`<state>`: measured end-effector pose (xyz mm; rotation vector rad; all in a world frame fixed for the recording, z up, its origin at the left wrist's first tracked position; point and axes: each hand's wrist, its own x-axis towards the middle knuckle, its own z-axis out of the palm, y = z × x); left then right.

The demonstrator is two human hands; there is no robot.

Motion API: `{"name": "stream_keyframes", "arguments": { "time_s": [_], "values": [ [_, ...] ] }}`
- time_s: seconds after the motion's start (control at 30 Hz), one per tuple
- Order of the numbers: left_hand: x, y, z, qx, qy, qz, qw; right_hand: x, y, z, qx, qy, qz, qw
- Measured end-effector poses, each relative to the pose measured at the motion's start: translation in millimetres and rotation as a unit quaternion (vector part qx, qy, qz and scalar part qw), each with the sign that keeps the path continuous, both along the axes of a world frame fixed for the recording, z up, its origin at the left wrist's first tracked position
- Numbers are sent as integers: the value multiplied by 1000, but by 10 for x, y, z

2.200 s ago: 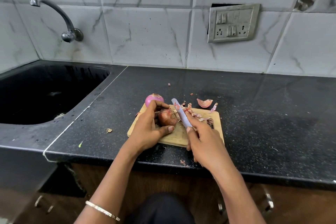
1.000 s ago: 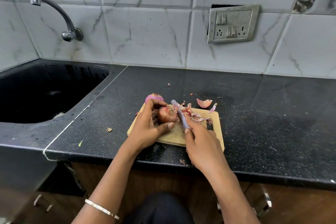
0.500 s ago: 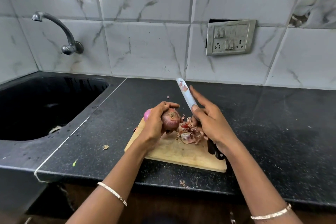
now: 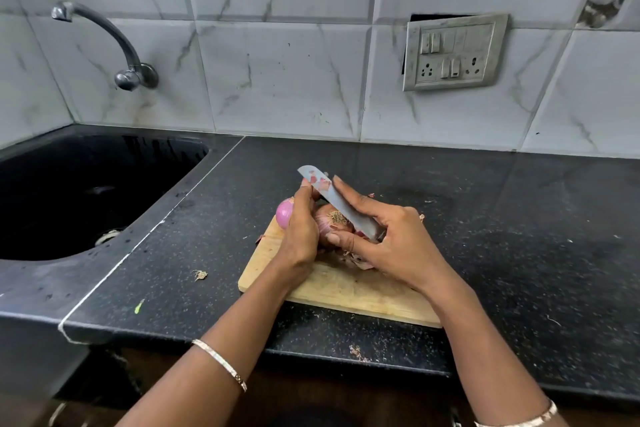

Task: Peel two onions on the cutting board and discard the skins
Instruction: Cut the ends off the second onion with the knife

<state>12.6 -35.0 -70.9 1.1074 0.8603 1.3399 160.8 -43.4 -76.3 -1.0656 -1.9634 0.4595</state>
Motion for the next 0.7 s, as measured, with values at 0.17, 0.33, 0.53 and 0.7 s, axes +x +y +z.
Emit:
{"name": "stream_keyframes", "arguments": {
  "time_s": [0.17,0.33,0.53,0.7],
  "values": [
    [-55,69,-50,-29,-21,31,999,-3,26,-19,34,-24,-23,999],
    [-60,75,-71,-46,-18,53,997,-3,10,-34,46,-44,-26,998],
    [-26,2,-17,-47,-17,96,994,-12,0,-28,34,-40,-13,999],
    [-32,-18,13,-67,-30,131,989,-33,-25,-12,1,-25,7,1000]
  ]
}}
